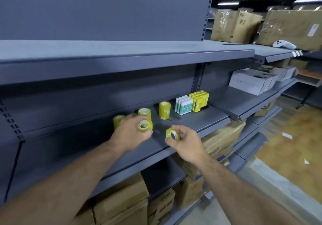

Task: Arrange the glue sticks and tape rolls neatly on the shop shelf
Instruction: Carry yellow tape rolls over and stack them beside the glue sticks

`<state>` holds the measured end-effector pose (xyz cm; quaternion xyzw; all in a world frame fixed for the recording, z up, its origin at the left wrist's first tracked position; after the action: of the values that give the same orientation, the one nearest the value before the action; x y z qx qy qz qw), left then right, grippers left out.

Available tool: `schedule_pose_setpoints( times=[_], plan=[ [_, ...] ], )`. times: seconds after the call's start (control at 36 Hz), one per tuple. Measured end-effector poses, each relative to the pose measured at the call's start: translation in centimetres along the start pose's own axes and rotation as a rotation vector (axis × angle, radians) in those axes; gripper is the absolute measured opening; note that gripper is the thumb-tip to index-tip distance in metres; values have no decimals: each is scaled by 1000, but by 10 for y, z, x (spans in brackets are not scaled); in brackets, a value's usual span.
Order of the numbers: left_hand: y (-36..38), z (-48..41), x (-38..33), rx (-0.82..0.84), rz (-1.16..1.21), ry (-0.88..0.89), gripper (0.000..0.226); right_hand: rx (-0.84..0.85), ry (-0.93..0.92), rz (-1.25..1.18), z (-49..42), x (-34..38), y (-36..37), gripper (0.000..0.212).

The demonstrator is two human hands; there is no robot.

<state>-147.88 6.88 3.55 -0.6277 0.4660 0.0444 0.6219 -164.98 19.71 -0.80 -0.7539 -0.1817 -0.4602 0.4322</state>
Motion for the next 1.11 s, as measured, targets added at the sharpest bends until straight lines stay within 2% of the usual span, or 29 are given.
schedule_pose_setpoints(
  times=[0.08, 0.19, 0.31, 0.47, 0.53, 0.58, 0.81, 0.92, 1.11],
  plan=[
    [5, -27, -17, -23, 6, 15, 29, -11, 10, 57, -22, -7, -13, 58],
    [19, -60, -35, 30, 19, 35, 44, -19, 26, 95, -50, -10, -28, 56],
    [37, -94, -37, 53, -36, 66, 23, 10, 11, 124, -79, -15, -34, 57],
    [68, -132, -36, 40, -50, -12, 14, 90, -50, 214, -122, -33, -36, 58],
    [77, -143, -36, 5, -48, -55, 31, 120, -65, 212, -132, -41, -37, 58],
    [83, -152, -39, -19, -48, -76, 39, 151, -82, 207, -141, -49, -39, 58],
    [111, -188, -51, -38, -76, -124, 35, 258, -176, 273, -174, -64, -55, 61],
    [121, -198, -51, -36, -133, -146, 30, 258, -199, 266, -184, -68, -58, 59],
    [130, -211, -44, 37, -220, -174, 39, 245, -213, 236, -193, -70, -57, 55]
  ],
)
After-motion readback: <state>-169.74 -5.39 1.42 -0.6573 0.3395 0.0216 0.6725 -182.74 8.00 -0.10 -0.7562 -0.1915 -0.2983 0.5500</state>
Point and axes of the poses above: each hand's wrist, its own z-axis away from the middle knuckle, its own y-axis out of the palm, x = y × z, the point moved 6 cm from there along -z, towards the middle knuckle, and after that the axes turned 8 degrees about -y, right-handed, at the moved point
